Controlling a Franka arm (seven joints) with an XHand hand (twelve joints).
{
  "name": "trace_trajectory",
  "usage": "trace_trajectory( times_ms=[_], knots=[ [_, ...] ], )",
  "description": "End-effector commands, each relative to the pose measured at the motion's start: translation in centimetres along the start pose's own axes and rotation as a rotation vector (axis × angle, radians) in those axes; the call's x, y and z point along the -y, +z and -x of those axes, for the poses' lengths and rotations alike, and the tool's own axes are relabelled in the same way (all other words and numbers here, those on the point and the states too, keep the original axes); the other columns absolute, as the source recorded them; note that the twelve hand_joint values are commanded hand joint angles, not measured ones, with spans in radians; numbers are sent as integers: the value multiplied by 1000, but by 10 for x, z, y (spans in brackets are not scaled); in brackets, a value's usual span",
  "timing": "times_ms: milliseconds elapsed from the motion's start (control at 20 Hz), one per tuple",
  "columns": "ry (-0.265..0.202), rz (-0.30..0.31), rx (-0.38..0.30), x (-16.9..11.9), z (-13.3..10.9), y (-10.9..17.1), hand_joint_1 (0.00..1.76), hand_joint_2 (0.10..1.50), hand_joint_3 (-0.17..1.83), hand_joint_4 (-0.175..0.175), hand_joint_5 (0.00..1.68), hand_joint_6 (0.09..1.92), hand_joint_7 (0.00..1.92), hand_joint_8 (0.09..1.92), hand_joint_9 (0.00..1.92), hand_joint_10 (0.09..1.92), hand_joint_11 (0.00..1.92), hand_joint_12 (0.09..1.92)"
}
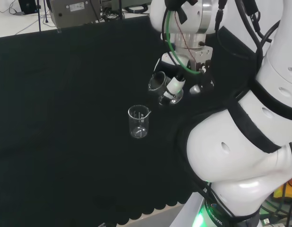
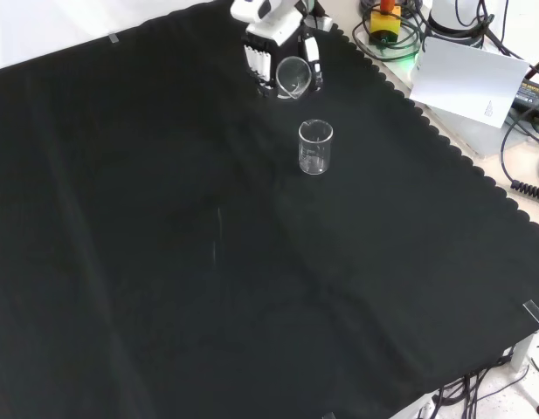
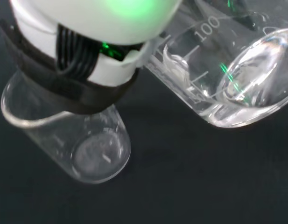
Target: Pour the water from the handheld beaker into the one on the table.
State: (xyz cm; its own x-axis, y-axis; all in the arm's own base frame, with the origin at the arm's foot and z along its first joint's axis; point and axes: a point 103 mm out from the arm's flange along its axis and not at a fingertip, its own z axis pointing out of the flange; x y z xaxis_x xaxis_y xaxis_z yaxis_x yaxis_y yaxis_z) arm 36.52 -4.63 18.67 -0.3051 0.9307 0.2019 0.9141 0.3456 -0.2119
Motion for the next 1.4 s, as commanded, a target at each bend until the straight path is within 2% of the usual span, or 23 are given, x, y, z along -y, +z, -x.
trace_trajectory(
  times_ms=[50,650,1000,1400],
  knots=[
    [-22,-55,78,1,-16,6,1206,785,329,-90,1473,168,1882,87,1920,122,1514,503],
    [3,-185,222,-7,-32,8,1207,784,333,-96,1472,171,1883,87,1920,125,1513,500],
    [21,-232,275,-9,-35,10,1208,783,335,-100,1471,173,1884,87,1920,126,1512,499],
    [39,-252,348,-11,-44,10,1209,782,337,-104,1471,174,1884,87,1920,126,1512,497]
  ],
)
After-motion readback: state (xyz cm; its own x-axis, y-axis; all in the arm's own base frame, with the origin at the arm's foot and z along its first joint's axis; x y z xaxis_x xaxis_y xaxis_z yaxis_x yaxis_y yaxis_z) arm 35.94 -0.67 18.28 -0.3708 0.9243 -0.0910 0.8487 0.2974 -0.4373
